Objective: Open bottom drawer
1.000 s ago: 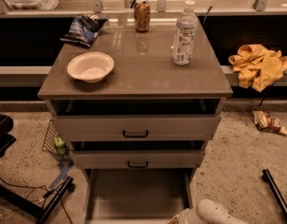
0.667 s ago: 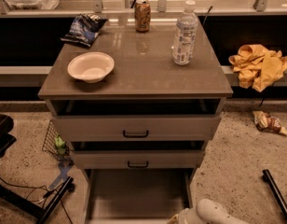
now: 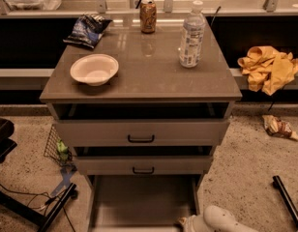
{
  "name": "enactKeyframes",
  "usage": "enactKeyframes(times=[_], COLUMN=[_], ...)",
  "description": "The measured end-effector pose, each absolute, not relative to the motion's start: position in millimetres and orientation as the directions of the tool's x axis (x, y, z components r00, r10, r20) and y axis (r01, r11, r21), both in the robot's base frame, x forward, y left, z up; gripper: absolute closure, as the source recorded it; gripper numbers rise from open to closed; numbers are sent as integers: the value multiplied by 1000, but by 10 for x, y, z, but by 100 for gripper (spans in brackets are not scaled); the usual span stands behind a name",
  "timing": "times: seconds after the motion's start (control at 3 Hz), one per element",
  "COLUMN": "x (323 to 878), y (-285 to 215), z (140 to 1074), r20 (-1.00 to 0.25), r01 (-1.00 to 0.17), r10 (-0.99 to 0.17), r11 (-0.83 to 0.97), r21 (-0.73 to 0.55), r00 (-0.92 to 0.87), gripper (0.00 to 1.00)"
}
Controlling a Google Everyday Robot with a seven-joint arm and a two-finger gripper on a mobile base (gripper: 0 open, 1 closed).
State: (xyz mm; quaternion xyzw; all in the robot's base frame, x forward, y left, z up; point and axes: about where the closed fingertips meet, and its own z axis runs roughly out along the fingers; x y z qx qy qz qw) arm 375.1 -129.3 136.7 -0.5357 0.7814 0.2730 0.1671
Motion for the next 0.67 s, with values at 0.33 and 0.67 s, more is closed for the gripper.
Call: enactKeyframes(times=[0.33,0.67], x=[3745,3744], y=[-1280,-1280], z=[1360,1360], r20=[-554,-554], r01=[-928,-928], r10=[-746,-746], r11=[276,275], r21=[250,250], r00=[-370,-370], gripper=[0,0])
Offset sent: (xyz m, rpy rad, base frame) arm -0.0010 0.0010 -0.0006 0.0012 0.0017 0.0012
